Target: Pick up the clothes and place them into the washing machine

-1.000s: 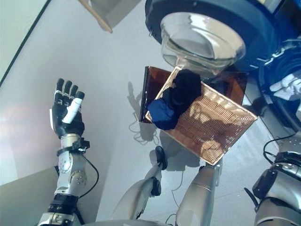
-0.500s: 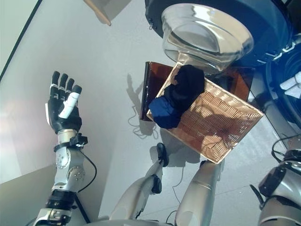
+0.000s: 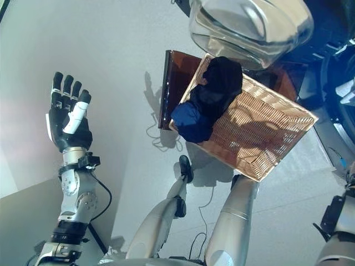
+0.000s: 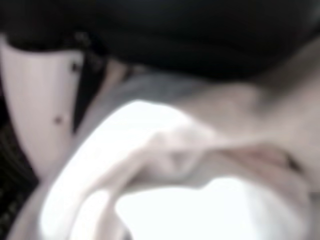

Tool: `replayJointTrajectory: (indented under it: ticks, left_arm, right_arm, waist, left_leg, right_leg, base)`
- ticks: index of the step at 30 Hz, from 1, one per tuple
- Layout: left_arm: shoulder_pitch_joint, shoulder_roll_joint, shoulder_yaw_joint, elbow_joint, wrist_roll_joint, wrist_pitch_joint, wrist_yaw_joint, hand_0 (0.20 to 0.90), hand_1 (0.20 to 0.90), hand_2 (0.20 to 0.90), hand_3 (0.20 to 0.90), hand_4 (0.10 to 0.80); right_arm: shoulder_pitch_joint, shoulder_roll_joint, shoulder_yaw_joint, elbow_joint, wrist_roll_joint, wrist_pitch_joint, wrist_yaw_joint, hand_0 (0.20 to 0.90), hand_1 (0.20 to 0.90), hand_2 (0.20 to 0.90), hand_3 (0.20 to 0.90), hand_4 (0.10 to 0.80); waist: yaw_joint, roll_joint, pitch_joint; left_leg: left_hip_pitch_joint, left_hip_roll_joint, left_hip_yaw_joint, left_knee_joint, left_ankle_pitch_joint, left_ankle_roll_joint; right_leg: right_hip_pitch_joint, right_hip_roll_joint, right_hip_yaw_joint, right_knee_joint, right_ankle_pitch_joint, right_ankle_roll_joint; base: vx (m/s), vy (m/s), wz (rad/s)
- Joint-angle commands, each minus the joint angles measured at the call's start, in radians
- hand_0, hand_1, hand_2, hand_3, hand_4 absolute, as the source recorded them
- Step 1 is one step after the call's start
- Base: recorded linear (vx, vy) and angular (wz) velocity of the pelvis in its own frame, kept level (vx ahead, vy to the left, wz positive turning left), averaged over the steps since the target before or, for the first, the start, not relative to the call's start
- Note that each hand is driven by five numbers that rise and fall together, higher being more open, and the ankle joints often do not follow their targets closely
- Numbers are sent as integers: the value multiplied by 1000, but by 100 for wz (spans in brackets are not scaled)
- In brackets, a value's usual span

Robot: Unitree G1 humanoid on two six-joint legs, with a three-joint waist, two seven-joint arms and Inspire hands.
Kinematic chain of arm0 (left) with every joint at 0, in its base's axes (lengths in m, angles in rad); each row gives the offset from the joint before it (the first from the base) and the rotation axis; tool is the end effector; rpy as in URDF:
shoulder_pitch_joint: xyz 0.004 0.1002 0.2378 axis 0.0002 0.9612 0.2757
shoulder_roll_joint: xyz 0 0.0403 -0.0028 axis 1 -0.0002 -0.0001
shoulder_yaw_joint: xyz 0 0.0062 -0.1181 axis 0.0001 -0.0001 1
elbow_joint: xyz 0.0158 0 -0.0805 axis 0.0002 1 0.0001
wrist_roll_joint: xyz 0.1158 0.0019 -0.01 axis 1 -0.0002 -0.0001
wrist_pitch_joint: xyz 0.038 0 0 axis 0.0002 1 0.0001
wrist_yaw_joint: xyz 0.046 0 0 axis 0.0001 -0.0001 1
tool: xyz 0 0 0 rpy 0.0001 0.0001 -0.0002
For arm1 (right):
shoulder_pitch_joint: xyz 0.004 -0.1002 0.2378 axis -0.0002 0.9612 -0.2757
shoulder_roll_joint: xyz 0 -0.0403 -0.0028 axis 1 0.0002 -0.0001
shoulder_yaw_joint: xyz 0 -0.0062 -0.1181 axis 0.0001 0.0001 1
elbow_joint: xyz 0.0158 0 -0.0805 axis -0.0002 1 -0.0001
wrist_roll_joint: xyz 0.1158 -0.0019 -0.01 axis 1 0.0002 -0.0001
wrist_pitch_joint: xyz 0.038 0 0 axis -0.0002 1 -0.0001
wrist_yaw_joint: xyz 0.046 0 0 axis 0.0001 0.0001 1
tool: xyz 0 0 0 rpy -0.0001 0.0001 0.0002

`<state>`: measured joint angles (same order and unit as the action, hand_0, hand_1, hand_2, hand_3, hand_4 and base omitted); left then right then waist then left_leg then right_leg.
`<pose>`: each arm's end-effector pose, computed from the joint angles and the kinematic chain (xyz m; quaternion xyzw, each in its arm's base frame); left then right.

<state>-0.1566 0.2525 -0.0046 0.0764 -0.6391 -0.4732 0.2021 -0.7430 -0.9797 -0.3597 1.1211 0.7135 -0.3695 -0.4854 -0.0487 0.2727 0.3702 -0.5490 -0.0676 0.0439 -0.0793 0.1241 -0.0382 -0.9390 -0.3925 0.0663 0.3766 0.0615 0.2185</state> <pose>0.2465 0.2013 0.0740 -0.2168 -0.2425 0.1194 0.9381 0.2514 -0.4455 0.1989 0.1177 -0.2215 -0.5987 0.7607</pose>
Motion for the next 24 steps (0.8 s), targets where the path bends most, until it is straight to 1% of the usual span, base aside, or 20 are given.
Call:
replayJointTrajectory:
  ticks: [1, 2, 3, 4, 5, 6, 7, 9, 14, 19, 20, 21, 22, 23, 24]
  left_arm:
    - [-1, 41, 97, -118, 17, -139, 42, 900, 900, 900, 900, 800]
    - [-2, 40, 97, -118, 19, -139, 44, 900, 900, 900, 900, 800]
    - [0, 47, 85, -123, 27, -136, 55, 900, 900, 900, 900, 800]
    - [1, 44, 86, -124, 29, -136, 57, 900, 900, 900, 900, 800]
    - [5, 48, 88, -127, 33, -136, 56, 900, 900, 900, 900, 800]
    - [8, 49, 90, -129, 34, -133, 53, 900, 900, 900, 900, 800]
    - [10, 48, 93, -130, 32, -133, 50, 900, 900, 900, 900, 800]
    - [16, 44, 98, -128, 27, -132, 50, 900, 900, 900, 900, 800]
    - [27, 34, 121, -129, 25, -132, 49, 900, 900, 900, 900, 800]
    - [30, 20, 141, -125, 24, -130, 41, 900, 900, 900, 900, 800]
    - [30, 21, 141, -126, 24, -130, 41, 900, 900, 900, 900, 800]
    - [32, 16, 143, -126, 24, -130, 39, 900, 900, 900, 900, 800]
    - [31, 3, 158, -116, 26, -129, 34, 900, 900, 900, 900, 800]
    - [32, 5, 157, -116, 26, -129, 34, 900, 900, 900, 900, 800]
    - [29, 0, 157, -110, 27, -131, 33, 900, 900, 900, 900, 800]
  right_arm:
    - [-61, -116, 83, -86, -119, -88, -113, 200, 200, 200, 200, 300]
    - [-66, -116, 87, -87, -123, -87, -119, 200, 200, 200, 200, 300]
    - [-93, -131, 122, -49, -194, -42, -152, 200, 200, 200, 200, 300]
    - [-104, -132, 131, -47, -199, -39, -157, 200, 200, 200, 200, 300]
    - [-105, -144, 160, -41, -262, -8, -167, 200, 200, 200, 200, 300]
    - [-103, -144, 170, -50, -276, 1, -161, 458, 458, 458, 458, 484]
    - [-103, -143, 178, -48, -276, 12, -148, 900, 900, 900, 900, 800]
    - [-118, -138, 196, -20, -282, 35, -150, 900, 900, 900, 900, 800]
    - [-107, -112, 205, -25, -307, 47, -141, 900, 900, 900, 900, 800]
    - [-37, -94, 221, -88, -436, 89, -140, 900, 900, 900, 900, 800]
    - [-33, -93, 218, -91, -438, 91, -142, 900, 900, 900, 900, 800]
    - [-11, -89, 223, -116, -484, 105, -145, 900, 900, 900, 900, 800]
    - [46, -68, 218, -188, -566, 114, -154, 900, 900, 900, 900, 800]
    - [54, -65, 211, -194, -569, 116, -156, 900, 900, 900, 900, 800]
    - [77, -39, 193, -220, -575, 111, -162, 900, 900, 900, 900, 800]
  waist:
    - [7, -17, -82]
    - [7, -16, -82]
    - [16, -17, -85]
    - [15, -15, -85]
    - [15, -17, -85]
    - [14, -18, -84]
    - [13, -20, -84]
    - [15, -22, -84]
    - [12, -19, -86]
    - [4, -26, -84]
    - [4, -26, -84]
    - [3, -28, -85]
    - [-4, -30, -84]
    - [-3, -31, -85]
    - [-5, -32, -85]
  left_leg:
    - [9, 67, -32, -8, -68, -169]
    - [8, 67, -32, -8, -68, -169]
    - [5, 64, -34, -8, -66, -169]
    - [4, 64, -33, -8, -67, -169]
    - [2, 63, -32, -8, -66, -169]
    - [0, 63, -32, -8, -65, -169]
    - [-2, 63, -33, -8, -64, -169]
    - [-5, 63, -31, -8, -63, -169]
    - [-3, 63, -26, -8, -64, -166]
    - [8, 65, -24, -8, -63, -163]
    - [9, 65, -24, -8, -63, -163]
    - [12, 66, -24, -8, -63, -162]
    - [18, 67, -22, -8, -64, -161]
    - [19, 67, -22, -8, -64, -161]
    - [23, 68, -23, -8, -64, -160]
  right_leg:
    - [37, 39, -9, -51, 29, -17]
    - [37, 39, -9, -51, 29, -17]
    - [35, 39, -8, -51, 31, -18]
    - [34, 39, -7, -52, 31, -18]
    - [33, 41, -7, -52, 33, -19]
    - [32, 41, -7, -53, 34, -19]
    - [31, 42, -7, -54, 36, -19]
    - [29, 43, -7, -58, 38, -20]
    - [29, 47, -3, -66, 45, -20]
    - [40, 51, -1, -76, 55, -20]
    - [41, 51, -1, -76, 55, -20]
    - [44, 51, -2, -78, 57, -19]
    - [53, 52, -2, -83, 61, -18]
    - [55, 52, -3, -84, 61, -17]
    - [60, 52, -5, -86, 63, -16]
  base:
    - [-2, 15, 10]
    - [-7, 34, 6]
    - [0, 0, 0]
    - [0, 0, 0]
    - [-11, 9, -5]
    - [-21, 11, -5]
    - [-23, 10, -5]
    - [-24, 26, -5]
    - [-5, 33, -7]
    - [1, 15, -7]
    - [6, 5, -5]
    - [16, 10, -10]
    - [16, 10, -10]
    - [19, 6, -9]
    - [10, -2, -4]
